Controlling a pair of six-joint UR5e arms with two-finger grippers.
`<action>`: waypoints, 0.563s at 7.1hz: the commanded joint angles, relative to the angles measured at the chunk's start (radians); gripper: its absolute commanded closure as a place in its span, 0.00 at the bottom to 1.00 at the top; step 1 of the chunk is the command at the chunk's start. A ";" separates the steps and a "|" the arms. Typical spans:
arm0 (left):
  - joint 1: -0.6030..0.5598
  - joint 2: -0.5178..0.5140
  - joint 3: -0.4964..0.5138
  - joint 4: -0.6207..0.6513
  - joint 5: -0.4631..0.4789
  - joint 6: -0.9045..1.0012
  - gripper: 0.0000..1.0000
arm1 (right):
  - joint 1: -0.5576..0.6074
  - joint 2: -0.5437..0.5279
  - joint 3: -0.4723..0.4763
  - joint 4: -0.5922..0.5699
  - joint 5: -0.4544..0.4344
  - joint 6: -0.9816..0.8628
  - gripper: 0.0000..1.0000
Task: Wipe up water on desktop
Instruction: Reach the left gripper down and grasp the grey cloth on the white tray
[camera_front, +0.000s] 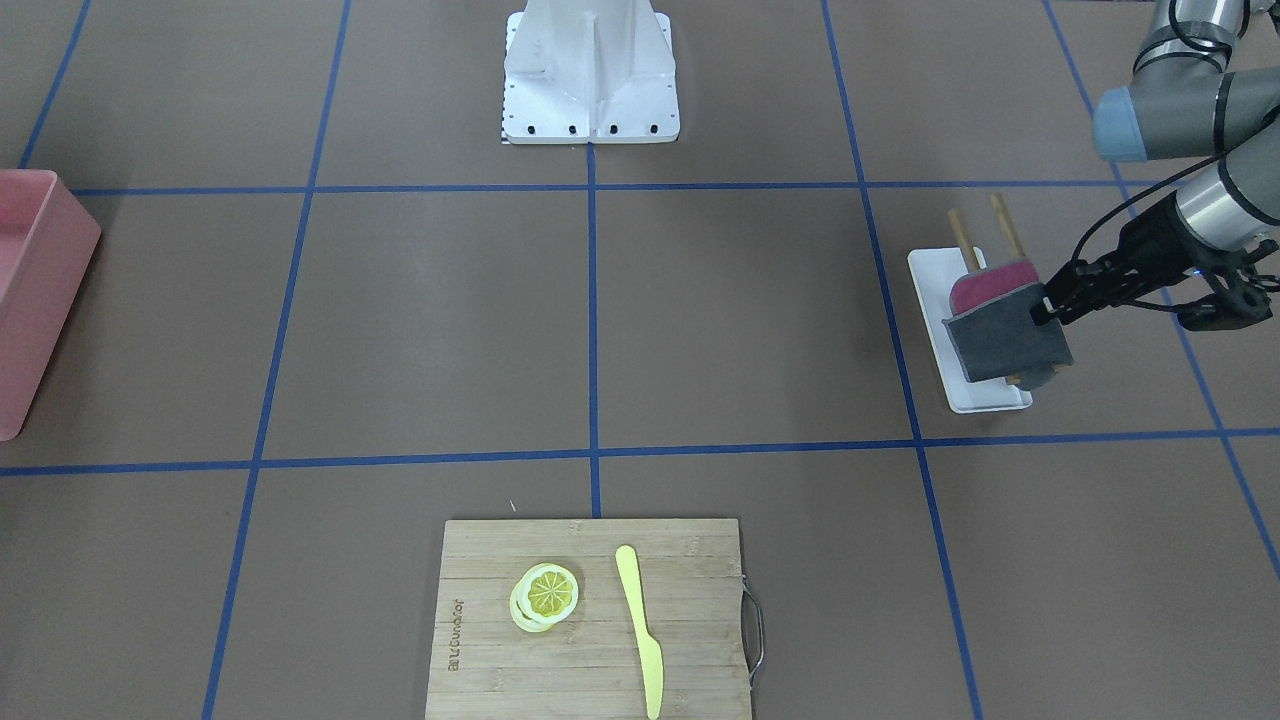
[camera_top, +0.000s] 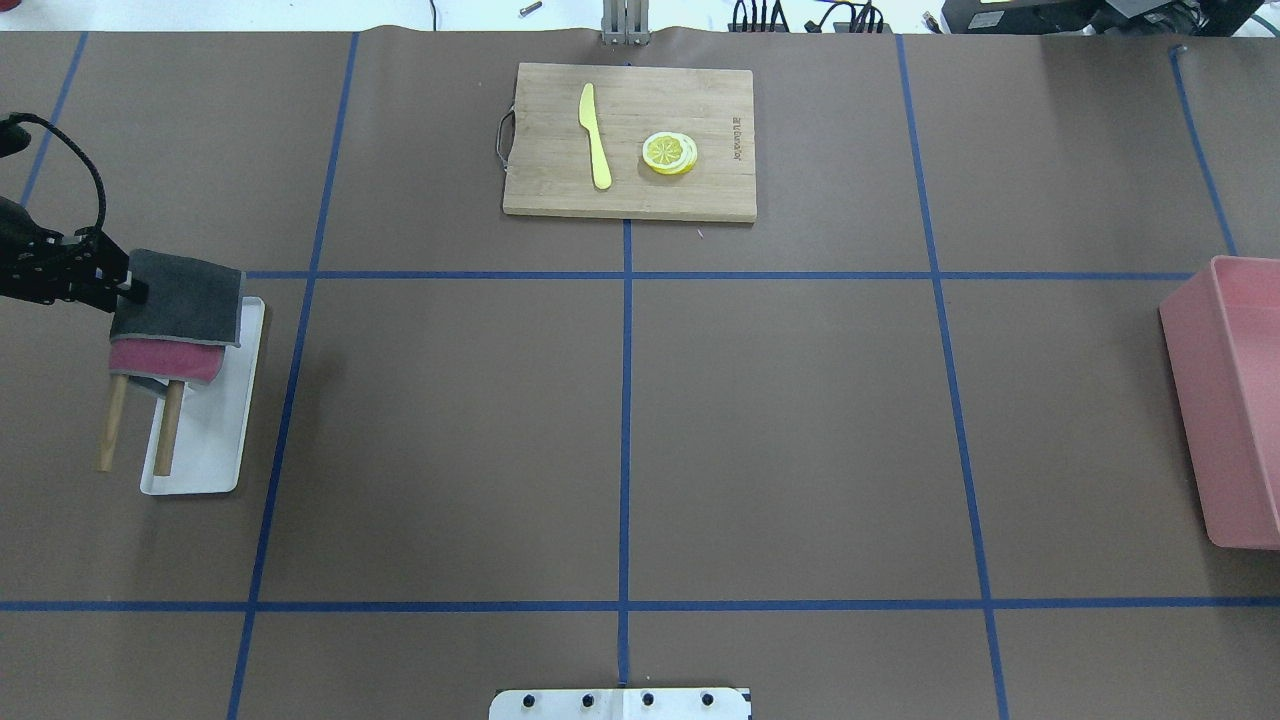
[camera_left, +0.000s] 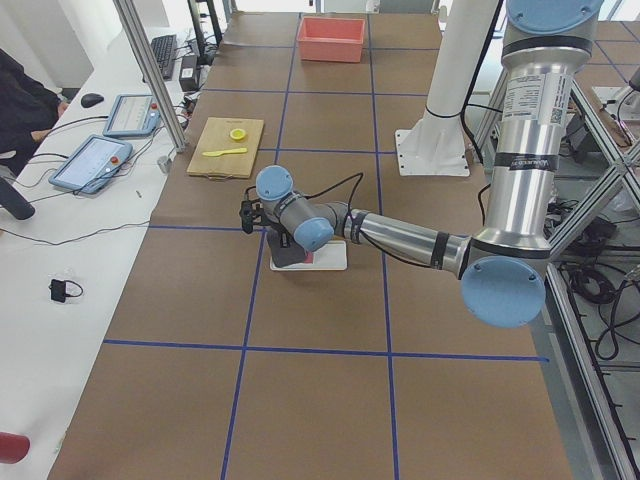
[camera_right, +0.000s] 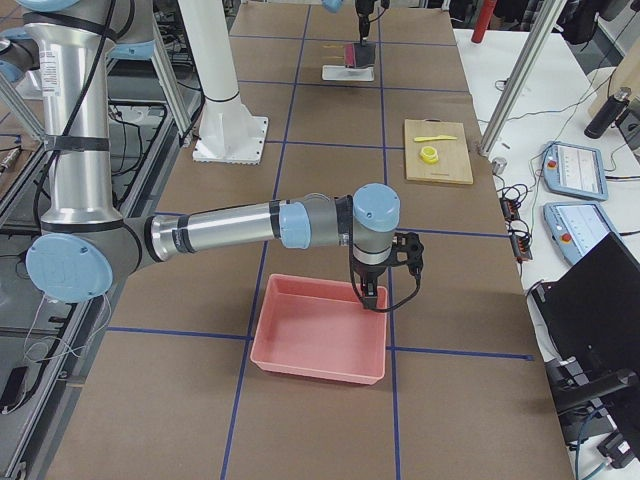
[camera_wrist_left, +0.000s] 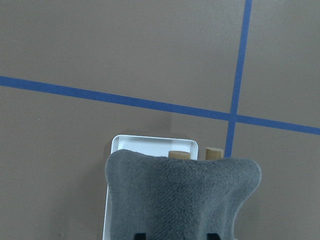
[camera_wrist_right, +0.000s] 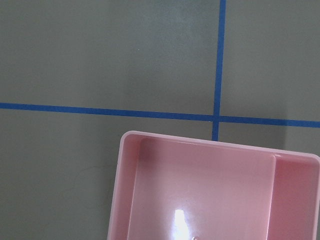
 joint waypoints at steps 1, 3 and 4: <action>0.000 0.003 0.001 -0.001 0.000 -0.001 0.92 | 0.000 0.000 0.000 0.000 0.000 0.001 0.00; 0.000 0.003 -0.004 -0.015 0.000 -0.002 1.00 | 0.000 0.000 0.000 0.000 0.018 0.001 0.00; -0.001 0.009 -0.014 -0.015 -0.003 -0.004 1.00 | 0.000 0.000 0.000 0.000 0.028 0.001 0.00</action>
